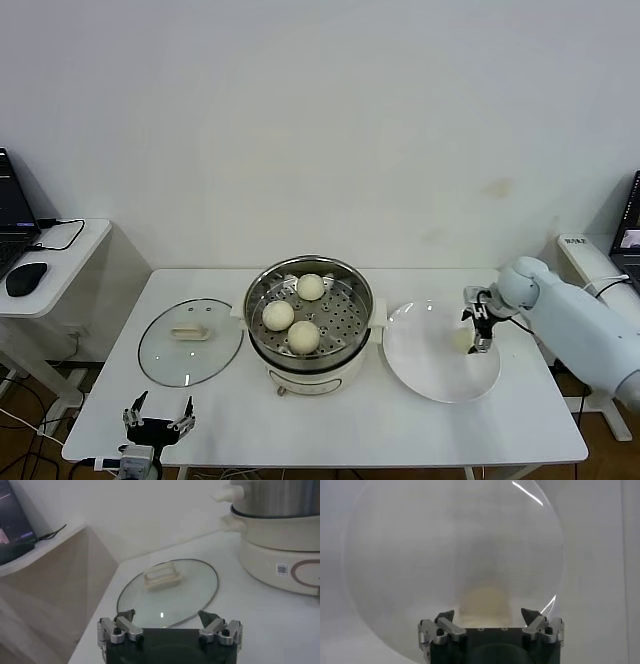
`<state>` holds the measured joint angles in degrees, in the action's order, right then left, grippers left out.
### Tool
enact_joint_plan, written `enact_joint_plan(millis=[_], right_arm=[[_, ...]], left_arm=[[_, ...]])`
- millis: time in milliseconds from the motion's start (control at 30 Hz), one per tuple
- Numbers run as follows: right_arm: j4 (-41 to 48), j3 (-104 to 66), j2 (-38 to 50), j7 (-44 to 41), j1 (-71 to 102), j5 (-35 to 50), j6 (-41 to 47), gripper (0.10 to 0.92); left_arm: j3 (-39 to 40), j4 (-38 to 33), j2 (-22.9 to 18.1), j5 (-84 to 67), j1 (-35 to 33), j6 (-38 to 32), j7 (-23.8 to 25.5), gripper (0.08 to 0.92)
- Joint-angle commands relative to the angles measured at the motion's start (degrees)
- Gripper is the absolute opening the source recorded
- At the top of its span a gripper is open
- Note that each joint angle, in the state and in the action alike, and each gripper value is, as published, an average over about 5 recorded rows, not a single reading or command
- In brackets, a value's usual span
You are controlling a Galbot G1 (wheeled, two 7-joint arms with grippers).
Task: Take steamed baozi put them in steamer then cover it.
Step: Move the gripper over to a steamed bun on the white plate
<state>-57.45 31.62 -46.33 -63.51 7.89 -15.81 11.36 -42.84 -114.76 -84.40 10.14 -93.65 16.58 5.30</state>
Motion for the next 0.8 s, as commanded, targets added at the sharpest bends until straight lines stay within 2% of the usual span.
enact_joint_plan(millis=[33,333,600,800], right_arm=[[4.1,-0.3,-1.9,0.5,0.3,-0.7,-0.6,0.823],[5.3,-0.4,-2.4,0.3,0.3,-0.7,-0.9,0.817],[5.7,-0.5,-2.6,0.5,-0.1,-0.2,-1.2,0.658],[3.1,-0.3,-0.6,-0.1,-1.2,1.1,-0.5,0.634]], left_arm=[[0.1,0.2,0.0,0.1,0.1,0.0,0.0,0.823],[0.2,0.8,0.0,0.1,0.5,0.0,0.1,0.823],[0.1,0.8,0.0,0.1,0.6,0.0,0.1,0.823],[0.2,0.7,0.0,0.1,0.5,0.0,0.0,0.823]])
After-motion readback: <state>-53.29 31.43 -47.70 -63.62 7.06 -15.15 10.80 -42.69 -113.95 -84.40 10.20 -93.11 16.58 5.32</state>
